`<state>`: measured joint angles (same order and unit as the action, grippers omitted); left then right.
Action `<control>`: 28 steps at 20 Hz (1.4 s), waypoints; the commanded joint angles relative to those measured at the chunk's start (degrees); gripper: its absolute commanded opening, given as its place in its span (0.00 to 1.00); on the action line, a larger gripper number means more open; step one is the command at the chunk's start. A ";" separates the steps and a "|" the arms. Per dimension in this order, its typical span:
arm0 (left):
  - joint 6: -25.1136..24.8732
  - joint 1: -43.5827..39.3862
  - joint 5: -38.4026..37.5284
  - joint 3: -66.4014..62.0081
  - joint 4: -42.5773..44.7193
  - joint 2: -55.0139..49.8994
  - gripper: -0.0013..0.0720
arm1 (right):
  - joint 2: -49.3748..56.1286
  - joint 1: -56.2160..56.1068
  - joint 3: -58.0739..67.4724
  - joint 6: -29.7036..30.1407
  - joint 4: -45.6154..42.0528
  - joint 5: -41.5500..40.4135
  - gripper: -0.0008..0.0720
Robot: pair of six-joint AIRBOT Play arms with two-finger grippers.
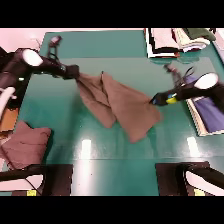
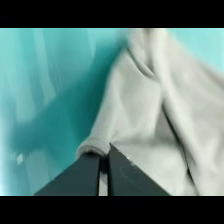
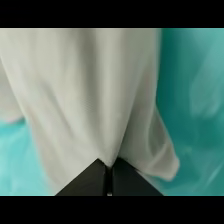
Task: Fold the shirts.
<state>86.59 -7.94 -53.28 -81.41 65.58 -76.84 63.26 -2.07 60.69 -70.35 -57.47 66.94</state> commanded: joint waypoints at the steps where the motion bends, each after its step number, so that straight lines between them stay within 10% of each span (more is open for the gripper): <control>1: -1.64 3.58 2.32 -0.04 1.05 12.24 0.06 | -7.43 6.78 12.15 -0.28 -4.02 2.99 0.04; 9: -2.62 4.17 3.30 -5.53 1.49 39.98 0.06 | -18.78 18.34 33.75 -0.28 -4.07 5.79 0.04; 16: -3.08 4.17 3.26 -18.23 -1.33 43.36 0.06 | -19.39 22.84 46.21 -0.33 -3.91 6.69 0.04; 28: -6.54 4.17 -20.70 -18.16 -1.09 -0.96 0.06 | 10.38 10.51 34.38 -6.78 -7.32 12.59 0.04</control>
<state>80.86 -3.77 -69.21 -99.46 64.79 -64.75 65.63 13.23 101.16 -75.81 -62.35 80.07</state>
